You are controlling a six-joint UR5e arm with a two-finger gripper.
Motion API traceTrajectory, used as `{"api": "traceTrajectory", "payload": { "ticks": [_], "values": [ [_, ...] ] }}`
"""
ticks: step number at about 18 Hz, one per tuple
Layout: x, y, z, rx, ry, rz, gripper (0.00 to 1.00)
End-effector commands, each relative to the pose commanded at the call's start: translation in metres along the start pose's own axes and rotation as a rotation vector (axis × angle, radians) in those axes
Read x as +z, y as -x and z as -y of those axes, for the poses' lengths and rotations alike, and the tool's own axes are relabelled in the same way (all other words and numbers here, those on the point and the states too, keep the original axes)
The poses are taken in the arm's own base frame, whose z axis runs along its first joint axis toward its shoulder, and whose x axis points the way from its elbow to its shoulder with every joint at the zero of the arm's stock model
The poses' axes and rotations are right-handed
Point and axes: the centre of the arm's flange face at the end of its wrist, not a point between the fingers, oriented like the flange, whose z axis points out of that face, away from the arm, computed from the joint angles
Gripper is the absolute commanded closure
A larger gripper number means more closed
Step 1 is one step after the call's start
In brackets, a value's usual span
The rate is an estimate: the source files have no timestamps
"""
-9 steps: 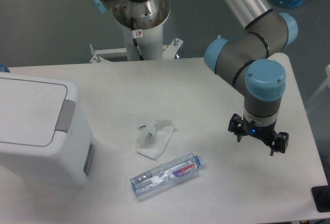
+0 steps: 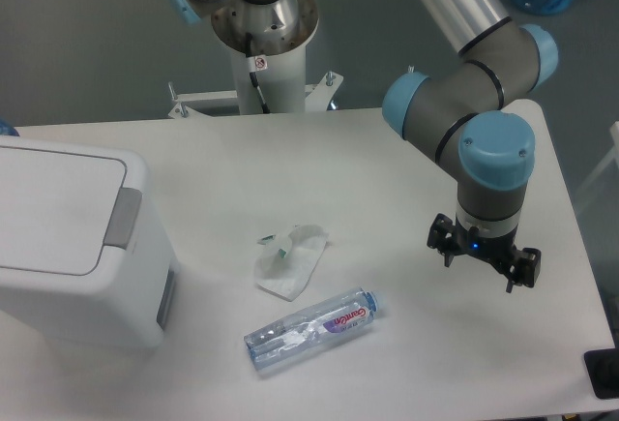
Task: Open the trash can
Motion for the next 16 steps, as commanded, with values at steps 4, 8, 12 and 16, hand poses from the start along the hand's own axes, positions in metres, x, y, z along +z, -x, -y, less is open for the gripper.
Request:
{"api": "traceTrajectory", "payload": {
  "ticks": [4,8,12,16],
  "values": [
    [-0.024,-0.011,0.011,-0.171,-0.091,-0.034,0.0],
    [-0.052,-0.043,0.029,-0.271,-0.081,-0.132,0.0],
    [-0.103,-0.078,0.057,-0.356,-0.099,-0.186,0.0],
    [-0.145,-0.095,0.076,-0.408,-0.133,-0.226,0.0]
  ]
}}
